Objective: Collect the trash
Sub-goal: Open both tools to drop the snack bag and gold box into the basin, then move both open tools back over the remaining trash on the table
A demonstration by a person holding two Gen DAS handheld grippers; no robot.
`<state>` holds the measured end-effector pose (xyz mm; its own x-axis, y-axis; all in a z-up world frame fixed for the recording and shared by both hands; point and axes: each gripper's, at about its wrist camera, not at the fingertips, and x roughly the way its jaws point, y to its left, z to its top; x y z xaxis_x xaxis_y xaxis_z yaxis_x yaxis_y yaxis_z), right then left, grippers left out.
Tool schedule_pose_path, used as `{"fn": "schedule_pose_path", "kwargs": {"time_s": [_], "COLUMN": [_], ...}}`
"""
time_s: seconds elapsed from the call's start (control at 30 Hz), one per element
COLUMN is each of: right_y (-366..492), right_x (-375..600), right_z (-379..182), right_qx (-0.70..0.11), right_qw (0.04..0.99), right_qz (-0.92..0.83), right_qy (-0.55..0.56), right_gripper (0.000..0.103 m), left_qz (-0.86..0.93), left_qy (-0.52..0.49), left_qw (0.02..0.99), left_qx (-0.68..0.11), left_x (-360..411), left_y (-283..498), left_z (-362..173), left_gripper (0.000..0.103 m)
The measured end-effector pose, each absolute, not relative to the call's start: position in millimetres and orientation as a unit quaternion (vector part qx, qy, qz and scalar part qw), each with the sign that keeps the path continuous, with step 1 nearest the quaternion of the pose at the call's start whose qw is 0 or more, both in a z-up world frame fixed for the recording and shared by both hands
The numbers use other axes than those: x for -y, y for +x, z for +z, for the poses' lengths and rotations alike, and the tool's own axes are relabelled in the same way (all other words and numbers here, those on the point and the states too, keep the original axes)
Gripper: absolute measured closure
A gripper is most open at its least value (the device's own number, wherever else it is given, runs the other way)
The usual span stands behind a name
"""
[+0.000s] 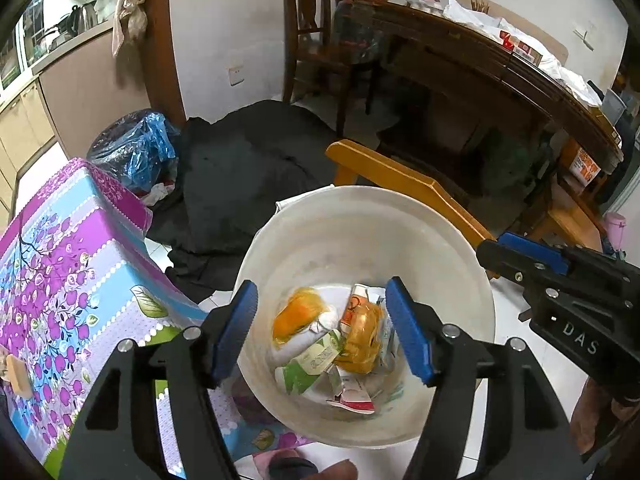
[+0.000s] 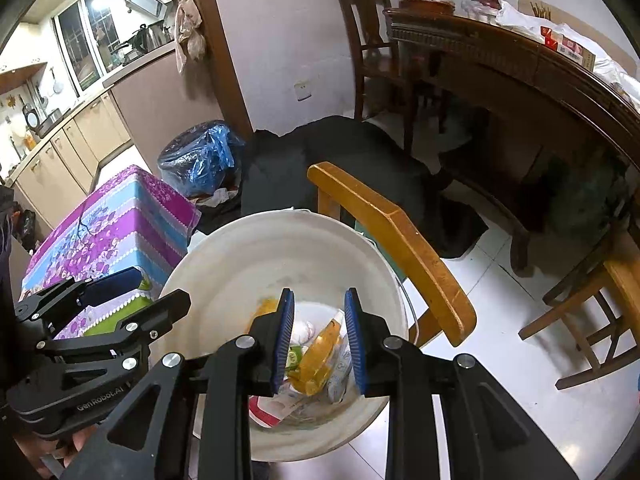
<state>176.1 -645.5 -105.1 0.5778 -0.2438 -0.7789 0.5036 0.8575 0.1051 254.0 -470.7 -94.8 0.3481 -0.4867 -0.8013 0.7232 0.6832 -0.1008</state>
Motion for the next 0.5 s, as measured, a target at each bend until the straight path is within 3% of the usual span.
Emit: {"fn": "schedule_pose_path", "kwargs": {"time_s": [0.5], "right_y": [159], "right_x": [627], "right_z": [-90], "right_qx": [-0.377], "right_qw": [0.889], "right_qz": [-0.213], "right_qy": [0.15], "right_gripper": [0.073], "left_qz": [-0.367], "left_qy": [0.133], "left_qw": [0.818], "left_qx": [-0.423], "left_x": [445], "left_y": [251], "left_z": [-90], "left_gripper": [0.039]}}
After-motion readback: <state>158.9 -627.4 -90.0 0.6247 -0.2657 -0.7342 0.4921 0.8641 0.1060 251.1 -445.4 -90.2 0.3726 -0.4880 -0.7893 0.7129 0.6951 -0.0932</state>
